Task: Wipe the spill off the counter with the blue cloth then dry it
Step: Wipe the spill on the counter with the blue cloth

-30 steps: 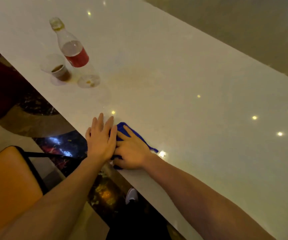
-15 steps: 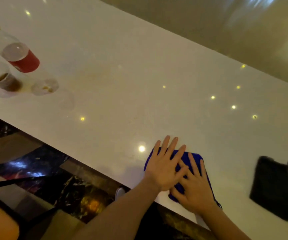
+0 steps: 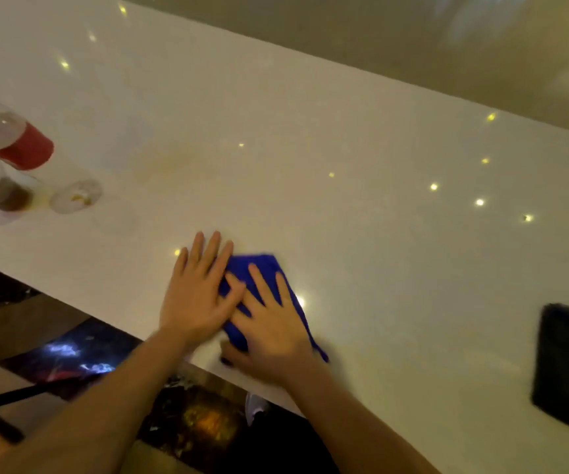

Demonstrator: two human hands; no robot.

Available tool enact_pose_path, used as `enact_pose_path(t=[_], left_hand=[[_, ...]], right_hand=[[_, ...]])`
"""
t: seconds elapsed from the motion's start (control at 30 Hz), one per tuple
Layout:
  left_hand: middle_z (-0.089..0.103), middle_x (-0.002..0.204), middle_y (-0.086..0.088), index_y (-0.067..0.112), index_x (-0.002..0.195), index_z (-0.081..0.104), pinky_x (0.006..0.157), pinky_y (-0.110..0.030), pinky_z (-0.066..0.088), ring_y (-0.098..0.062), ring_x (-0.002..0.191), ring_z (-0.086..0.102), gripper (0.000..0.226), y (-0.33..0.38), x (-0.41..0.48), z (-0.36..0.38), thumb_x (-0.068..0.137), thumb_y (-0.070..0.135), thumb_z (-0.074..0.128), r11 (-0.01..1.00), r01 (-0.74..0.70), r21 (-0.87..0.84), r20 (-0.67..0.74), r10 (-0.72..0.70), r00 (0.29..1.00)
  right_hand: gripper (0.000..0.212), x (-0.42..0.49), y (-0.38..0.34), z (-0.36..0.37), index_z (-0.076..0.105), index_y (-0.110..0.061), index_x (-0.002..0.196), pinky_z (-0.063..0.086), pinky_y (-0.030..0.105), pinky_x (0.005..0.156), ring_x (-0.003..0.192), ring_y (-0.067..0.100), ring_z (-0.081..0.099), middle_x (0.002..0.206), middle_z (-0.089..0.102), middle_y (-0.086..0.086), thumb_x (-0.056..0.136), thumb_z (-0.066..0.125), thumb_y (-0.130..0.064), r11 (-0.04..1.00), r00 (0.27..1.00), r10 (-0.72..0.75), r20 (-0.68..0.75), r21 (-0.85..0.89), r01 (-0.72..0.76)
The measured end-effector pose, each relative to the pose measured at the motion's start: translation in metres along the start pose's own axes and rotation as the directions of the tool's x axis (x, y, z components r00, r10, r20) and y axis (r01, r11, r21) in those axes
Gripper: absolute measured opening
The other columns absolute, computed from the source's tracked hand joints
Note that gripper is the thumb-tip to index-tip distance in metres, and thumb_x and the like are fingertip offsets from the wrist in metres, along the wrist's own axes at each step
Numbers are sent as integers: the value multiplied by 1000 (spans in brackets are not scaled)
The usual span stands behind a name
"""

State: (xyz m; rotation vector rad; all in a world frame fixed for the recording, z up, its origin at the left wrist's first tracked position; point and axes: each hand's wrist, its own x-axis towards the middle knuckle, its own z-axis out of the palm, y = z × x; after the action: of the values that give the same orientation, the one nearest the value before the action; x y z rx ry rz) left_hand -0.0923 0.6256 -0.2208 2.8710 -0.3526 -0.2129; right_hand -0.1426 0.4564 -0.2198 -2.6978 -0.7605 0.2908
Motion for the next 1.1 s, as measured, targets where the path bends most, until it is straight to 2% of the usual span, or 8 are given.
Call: enact_pose_path(t=[0.1,0.2,0.33,0.47,0.67,0.8,0.93,1.1], left_hand=[[6,167,-4,20,159,11,123,-48,5,-25,154,-6,74,46,-55,20,98,63,15,997,72,20,50,-73,996],[16,165,-5,19,157,18,121,-53,17,-29,153,5,72,102,-60,38,99,60,27,999,20,-31,51,-19,999],[19,165,-8,15,156,26,121,-54,13,-31,153,8,72,135,5,40,100,60,24,993,-105,-50,-3,105,994],[3,167,-7,18,158,9,122,-52,1,-30,153,-6,72,110,94,27,99,59,9,989,-148,19,29,147,989],[-5,167,-7,23,159,1,122,-53,0,-29,152,-13,70,4,111,-3,98,59,5,994,12,107,16,-14,1000],[-4,167,-6,23,159,1,121,-55,6,-29,152,-13,70,-14,11,3,99,59,7,992,11,126,29,-15,999],[8,166,-9,21,158,14,119,-59,14,-34,153,0,72,54,-60,29,98,61,18,997,-27,78,88,20,996],[12,166,-10,16,157,18,121,-55,3,-33,153,0,70,161,-2,52,100,54,27,970,-238,-39,86,241,967]], right_hand=[[54,-76,9,1,44,-41,153,18,61,125,158,26,22,166,36,-9,102,40,-60,998,1000,10,28,-56,-9],[54,-121,40,-8,41,-47,152,2,57,124,153,28,32,167,34,-2,100,38,-61,973,981,183,61,-152,-172],[82,-103,102,-34,20,-25,163,8,55,123,155,36,27,169,20,5,95,37,-66,912,918,397,-7,-107,-396],[80,-20,154,-63,-6,-42,161,-5,58,127,160,25,-12,174,-7,-6,94,12,-81,904,906,422,-9,-74,-422],[64,77,80,-36,4,-34,165,-2,64,125,160,33,-8,176,1,0,105,7,-56,912,917,394,-69,-94,-399],[67,14,10,0,23,-29,164,5,67,125,160,34,0,173,18,4,105,23,-62,971,972,235,-25,-31,-235],[64,-88,16,4,37,-39,156,17,65,123,157,32,18,167,34,-2,98,37,-68,956,959,279,44,-106,-273],[70,-147,103,-31,17,-38,163,4,60,124,160,29,1,173,18,0,101,15,-71,892,893,447,49,-104,-441]])
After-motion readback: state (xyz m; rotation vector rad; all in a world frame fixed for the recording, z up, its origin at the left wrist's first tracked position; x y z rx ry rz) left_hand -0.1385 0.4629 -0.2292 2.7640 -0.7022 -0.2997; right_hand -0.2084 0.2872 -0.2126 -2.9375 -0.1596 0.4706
